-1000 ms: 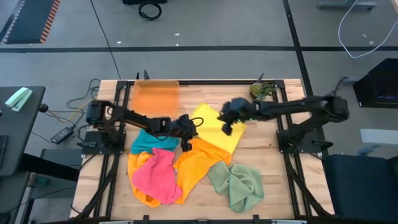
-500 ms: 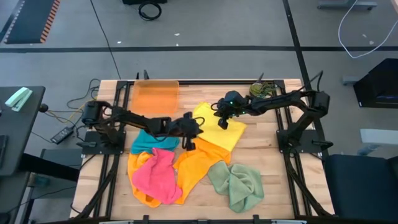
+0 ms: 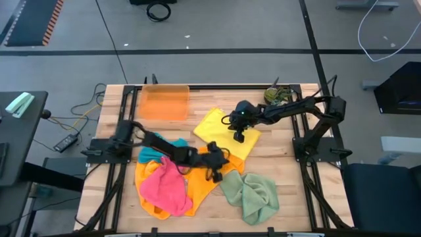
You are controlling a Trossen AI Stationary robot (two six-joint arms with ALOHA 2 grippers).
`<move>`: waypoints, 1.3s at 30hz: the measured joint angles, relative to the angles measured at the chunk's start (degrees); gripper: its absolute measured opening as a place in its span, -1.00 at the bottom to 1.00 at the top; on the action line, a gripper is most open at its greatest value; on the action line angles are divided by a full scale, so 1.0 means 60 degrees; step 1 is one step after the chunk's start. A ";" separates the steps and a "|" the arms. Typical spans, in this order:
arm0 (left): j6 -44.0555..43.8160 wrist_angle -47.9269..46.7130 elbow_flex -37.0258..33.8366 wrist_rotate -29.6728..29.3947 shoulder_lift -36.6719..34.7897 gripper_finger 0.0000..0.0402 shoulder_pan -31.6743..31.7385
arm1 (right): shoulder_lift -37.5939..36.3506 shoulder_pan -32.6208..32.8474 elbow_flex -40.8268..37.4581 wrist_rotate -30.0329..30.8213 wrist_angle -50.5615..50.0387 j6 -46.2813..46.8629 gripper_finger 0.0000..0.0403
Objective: Fold microfiber towels
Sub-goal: Fold the yellow towel
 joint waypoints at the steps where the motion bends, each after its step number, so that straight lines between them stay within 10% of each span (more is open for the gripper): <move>1: -0.0099 -0.0292 0.0185 0.0011 0.0209 -0.97 -0.0078 | 0.0000 0.0015 -0.0004 0.0015 -0.0095 0.0003 -0.99; 8: -0.1752 -0.3393 0.1274 -0.0217 0.0722 -0.97 -0.0630 | -0.0001 0.0055 -0.0351 0.0043 -0.0451 0.0279 -0.99; 22: -0.5239 -1.3350 0.1090 -0.2688 -0.2396 -0.97 -0.2579 | -0.0848 0.1362 -0.0829 0.0670 -0.0367 0.0877 -0.99; 30: -0.1897 -0.6271 0.1126 -0.3469 -0.2678 -0.96 -0.2525 | -0.2343 0.1272 -0.0816 0.0774 -0.0646 0.0947 -0.99; 34: 0.0369 -0.1245 0.1146 -0.1884 -0.1144 -0.98 -0.2054 | -0.3542 0.1082 -0.0813 0.0778 -0.1389 0.0993 -0.99; 39: 0.0579 0.1316 0.1902 -0.0694 0.0634 -0.96 -0.1357 | -0.5156 0.1002 -0.0809 0.0977 -0.2574 0.1273 -0.99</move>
